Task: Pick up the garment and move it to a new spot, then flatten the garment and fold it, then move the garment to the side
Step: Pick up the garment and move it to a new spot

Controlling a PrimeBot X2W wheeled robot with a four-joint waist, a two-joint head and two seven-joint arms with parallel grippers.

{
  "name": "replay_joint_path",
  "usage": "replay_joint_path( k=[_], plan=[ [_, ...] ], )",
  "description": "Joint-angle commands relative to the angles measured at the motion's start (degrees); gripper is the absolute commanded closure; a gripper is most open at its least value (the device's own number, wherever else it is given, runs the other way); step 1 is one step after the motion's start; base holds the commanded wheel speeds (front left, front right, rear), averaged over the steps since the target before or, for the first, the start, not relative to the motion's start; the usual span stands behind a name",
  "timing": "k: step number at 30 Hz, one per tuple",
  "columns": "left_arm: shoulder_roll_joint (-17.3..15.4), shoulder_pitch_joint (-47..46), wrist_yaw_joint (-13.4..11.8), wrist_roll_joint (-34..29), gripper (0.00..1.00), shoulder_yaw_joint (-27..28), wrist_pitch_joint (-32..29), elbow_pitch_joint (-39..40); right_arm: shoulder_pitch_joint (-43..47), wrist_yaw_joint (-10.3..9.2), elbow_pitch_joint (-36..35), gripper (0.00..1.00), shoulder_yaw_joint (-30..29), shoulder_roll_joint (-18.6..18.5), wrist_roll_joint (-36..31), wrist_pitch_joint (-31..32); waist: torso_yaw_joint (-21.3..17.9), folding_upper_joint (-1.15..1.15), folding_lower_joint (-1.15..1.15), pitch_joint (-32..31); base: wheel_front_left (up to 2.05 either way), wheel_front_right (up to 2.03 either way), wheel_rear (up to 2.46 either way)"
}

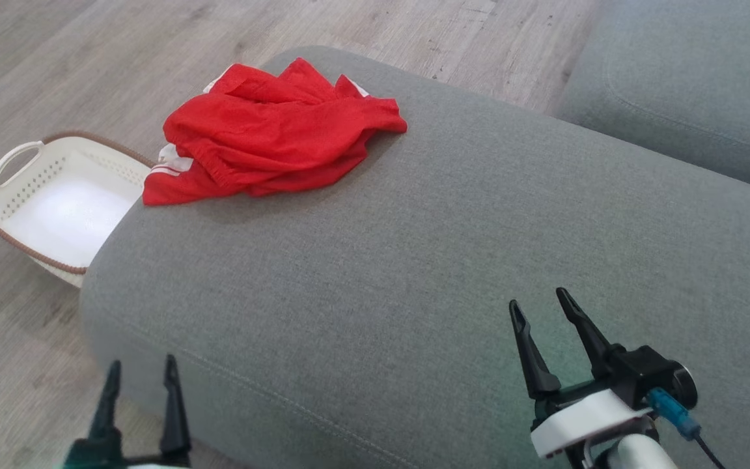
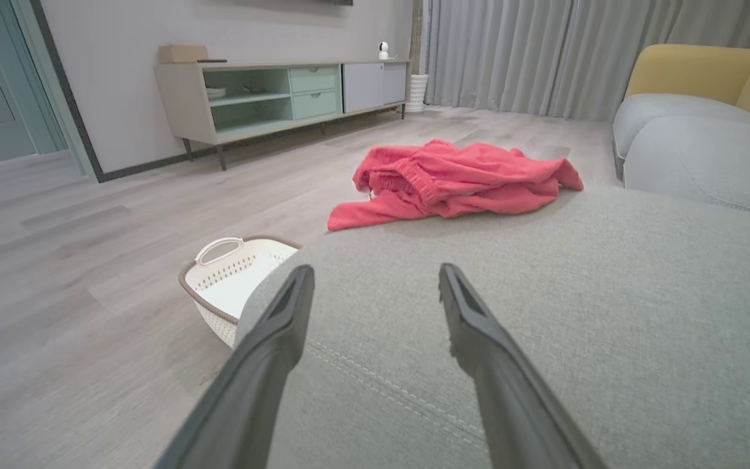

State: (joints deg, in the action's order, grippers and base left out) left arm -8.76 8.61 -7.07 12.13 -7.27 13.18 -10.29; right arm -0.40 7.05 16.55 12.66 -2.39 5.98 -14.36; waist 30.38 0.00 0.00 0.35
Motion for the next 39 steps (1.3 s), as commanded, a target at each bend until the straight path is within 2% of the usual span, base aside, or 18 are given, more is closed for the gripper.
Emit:
replay_joint_path(
  k=[1,6,11,15,18,23,29,36,39],
  plan=[
    [-1.4,-2.5,-0.4,0.2,0.0,2.7,0.3,2.8,-2.1,0.44,-1.8,0.0,1.2,-0.5,-0.1,-0.6,0.0,0.0,0.0,0.0,0.0,0.0,0.0],
    [-7.0,-7.8,-0.5,0.1,0.0,6.5,-3.0,8.7,-1.6,0.44,-3.3,0.0,-1.3,-0.5,-2.3,-0.1,0.0,0.0,0.0,1.7,0.0,0.0,0.0],
    [-15.1,-20.2,1.1,0.8,0.0,11.0,-9.0,13.3,-1.9,0.44,-7.4,0.0,-3.9,-0.5,-6.3,2.6,-0.9,0.0,0.0,5.3,0.0,0.0,0.0],
    [-21.1,-32.3,3.0,1.5,0.0,13.0,-13.6,10.4,-4.1,0.44,-11.2,0.0,-3.9,-0.5,-9.8,5.4,-3.1,0.0,0.0,9.2,0.0,0.0,0.0],
    [-23.2,-40.8,4.0,2.6,0.0,13.1,-16.8,3.9,-6.1,0.44,-13.7,0.0,-3.0,-0.5,-12.2,7.5,-4.9,0.0,0.0,12.3,0.0,0.0,0.0],
    [-21.3,-49.2,5.2,4.8,0.0,10.7,-20.1,-10.2,-9.1,0.44,-17.1,0.0,-1.0,-1.4,-14.4,10.8,-7.1,0.0,0.0,17.5,0.0,0.0,0.0],
    [-15.6,-51.6,7.7,7.6,0.0,8.2,-18.8,-23.8,-11.4,0.44,-21.2,0.0,-0.1,-3.4,-15.5,14.5,-8.3,0.0,0.0,23.0,0.0,0.0,0.0],
    [-10.3,-53.6,11.1,11.6,0.0,7.4,-17.9,-34.2,-11.8,0.44,-24.7,0.0,0.2,-5.1,-15.7,17.0,-8.1,0.0,0.0,26.6,0.0,0.0,0.0],
    [-9.1,-54.9,12.3,13.2,0.0,7.4,-17.2,-37.9,-12.0,0.44,-26.0,0.0,0.6,-5.7,-15.7,17.7,-8.4,0.0,0.0,27.8,0.0,0.0,0.0]
  ],
)
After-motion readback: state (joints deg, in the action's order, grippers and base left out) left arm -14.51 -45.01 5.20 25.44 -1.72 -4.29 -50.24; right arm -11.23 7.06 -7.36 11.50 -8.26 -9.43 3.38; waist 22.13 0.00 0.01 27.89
